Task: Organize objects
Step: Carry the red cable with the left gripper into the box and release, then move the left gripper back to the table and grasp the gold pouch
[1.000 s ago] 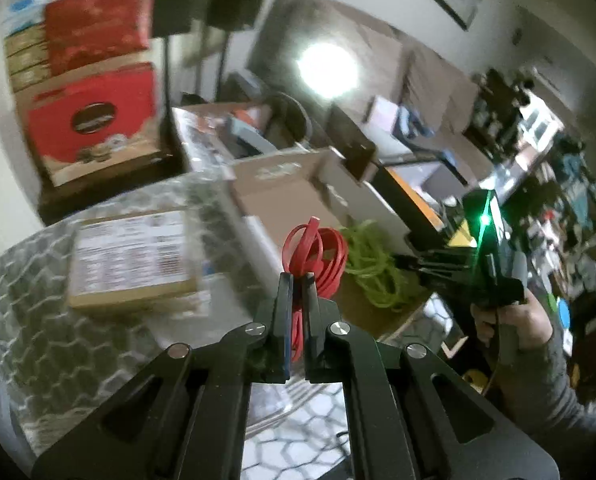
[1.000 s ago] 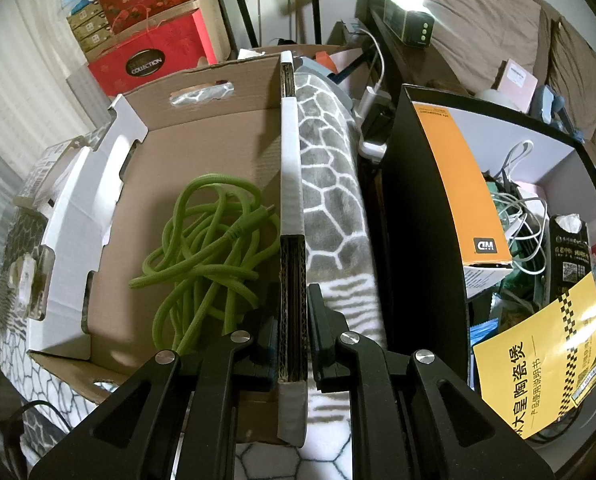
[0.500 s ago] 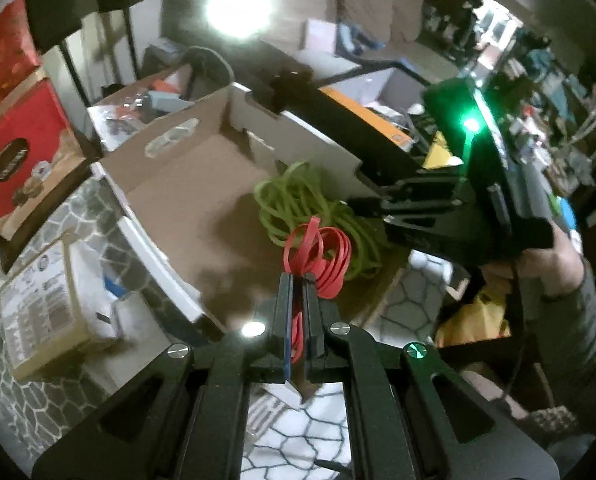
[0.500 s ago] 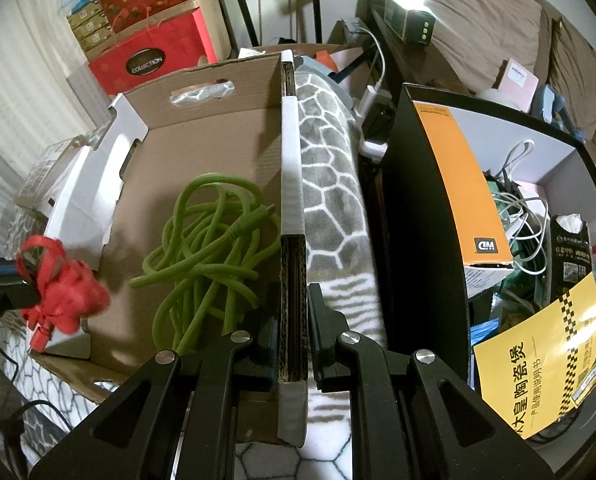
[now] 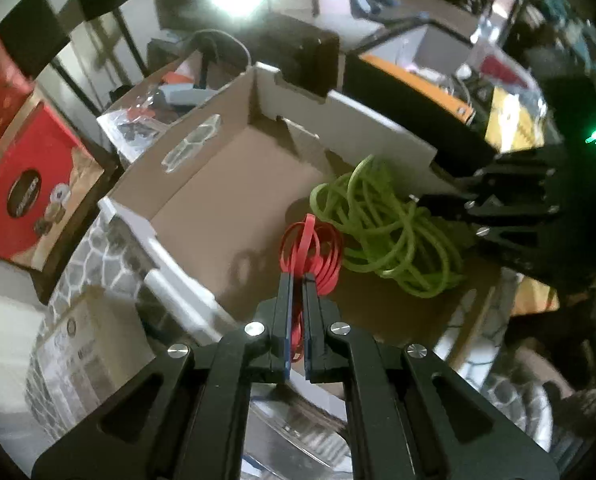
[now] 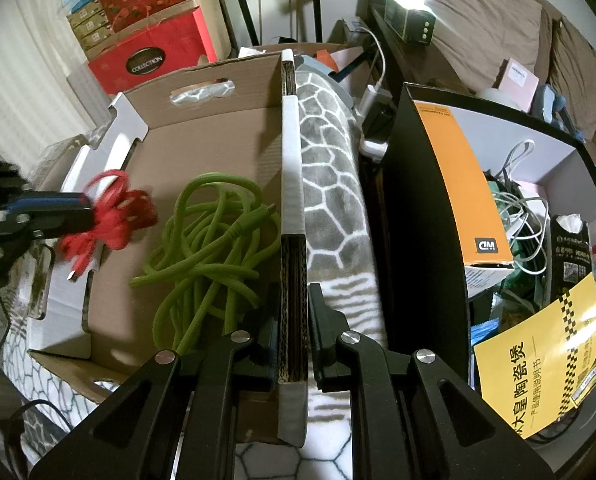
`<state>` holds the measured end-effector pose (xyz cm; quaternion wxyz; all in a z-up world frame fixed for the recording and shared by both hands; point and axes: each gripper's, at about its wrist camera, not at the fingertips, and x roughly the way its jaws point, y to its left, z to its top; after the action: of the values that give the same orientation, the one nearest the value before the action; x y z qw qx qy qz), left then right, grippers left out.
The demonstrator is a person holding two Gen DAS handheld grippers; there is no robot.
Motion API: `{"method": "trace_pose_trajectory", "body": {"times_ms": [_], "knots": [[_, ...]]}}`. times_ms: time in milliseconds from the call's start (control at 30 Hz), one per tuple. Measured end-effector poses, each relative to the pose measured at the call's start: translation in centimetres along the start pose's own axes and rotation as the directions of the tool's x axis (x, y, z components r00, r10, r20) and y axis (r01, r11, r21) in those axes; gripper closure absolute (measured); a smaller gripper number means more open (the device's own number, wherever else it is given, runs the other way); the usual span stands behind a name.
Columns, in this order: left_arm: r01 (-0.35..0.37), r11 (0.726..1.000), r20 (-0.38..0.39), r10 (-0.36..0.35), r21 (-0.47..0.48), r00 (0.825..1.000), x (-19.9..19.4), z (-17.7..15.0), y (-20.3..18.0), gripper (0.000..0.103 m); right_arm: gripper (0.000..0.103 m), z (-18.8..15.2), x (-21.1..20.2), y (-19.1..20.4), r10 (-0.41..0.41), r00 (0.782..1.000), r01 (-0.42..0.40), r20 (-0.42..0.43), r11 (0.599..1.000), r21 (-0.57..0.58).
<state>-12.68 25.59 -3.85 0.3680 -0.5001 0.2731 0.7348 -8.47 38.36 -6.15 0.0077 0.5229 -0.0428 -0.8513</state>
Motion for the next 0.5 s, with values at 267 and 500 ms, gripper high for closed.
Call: {"method": "trace_pose_trajectory", "body": {"times_ms": [267, 500], "knots": [[0.057, 0.996, 0.038, -0.055, -0.061, 0.998, -0.1, -0.6, 1.1, 0.061, 0.090, 0.0, 0.0, 0.0, -0.001, 1.000, 0.001, 0.000, 1.000, -0.002], [0.104, 0.985, 0.175, -0.079, -0.140, 0.981, -5.6, -4.2, 2.3, 0.042, 0.090, -0.1, 0.1, 0.0, 0.004, 1.000, -0.004, 0.001, 1.000, 0.002]]}}
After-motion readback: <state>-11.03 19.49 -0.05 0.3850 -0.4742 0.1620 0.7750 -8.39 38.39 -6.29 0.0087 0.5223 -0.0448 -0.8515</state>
